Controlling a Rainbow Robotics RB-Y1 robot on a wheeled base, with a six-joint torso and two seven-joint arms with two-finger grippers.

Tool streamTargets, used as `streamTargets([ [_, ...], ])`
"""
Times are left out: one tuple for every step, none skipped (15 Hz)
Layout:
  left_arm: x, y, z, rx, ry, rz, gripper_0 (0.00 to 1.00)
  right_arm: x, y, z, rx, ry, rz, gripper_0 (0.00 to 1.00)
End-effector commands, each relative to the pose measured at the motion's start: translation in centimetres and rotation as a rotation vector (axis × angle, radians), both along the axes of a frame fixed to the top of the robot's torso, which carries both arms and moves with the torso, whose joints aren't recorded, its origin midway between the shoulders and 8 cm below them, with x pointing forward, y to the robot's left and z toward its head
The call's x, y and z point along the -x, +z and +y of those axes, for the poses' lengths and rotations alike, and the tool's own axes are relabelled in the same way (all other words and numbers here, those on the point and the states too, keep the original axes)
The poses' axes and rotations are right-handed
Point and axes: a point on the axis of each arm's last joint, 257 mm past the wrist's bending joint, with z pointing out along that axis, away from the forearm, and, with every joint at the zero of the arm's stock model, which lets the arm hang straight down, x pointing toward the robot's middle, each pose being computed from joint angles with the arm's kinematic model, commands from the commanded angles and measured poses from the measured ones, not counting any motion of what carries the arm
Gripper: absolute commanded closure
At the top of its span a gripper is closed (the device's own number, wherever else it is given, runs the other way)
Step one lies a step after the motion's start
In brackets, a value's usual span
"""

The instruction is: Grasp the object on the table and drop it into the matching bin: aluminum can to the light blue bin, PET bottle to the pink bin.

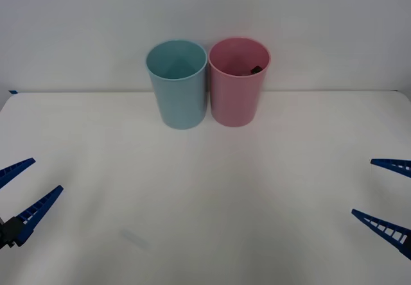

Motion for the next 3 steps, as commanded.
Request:
streamTargets([
  [0.00, 0.00, 0.00, 0.000, 0.000, 0.000, 0.00, 0.08, -0.04, 0.04, 0.000, 0.001, 0.001, 0.00],
  [0.00, 0.00, 0.00, 0.000, 0.000, 0.000, 0.00, 0.08, -0.04, 0.04, 0.000, 0.001, 0.001, 0.00],
  [0.00, 0.00, 0.00, 0.000, 0.000, 0.000, 0.00, 0.08, -0.04, 0.04, 0.000, 0.001, 0.001, 0.00],
])
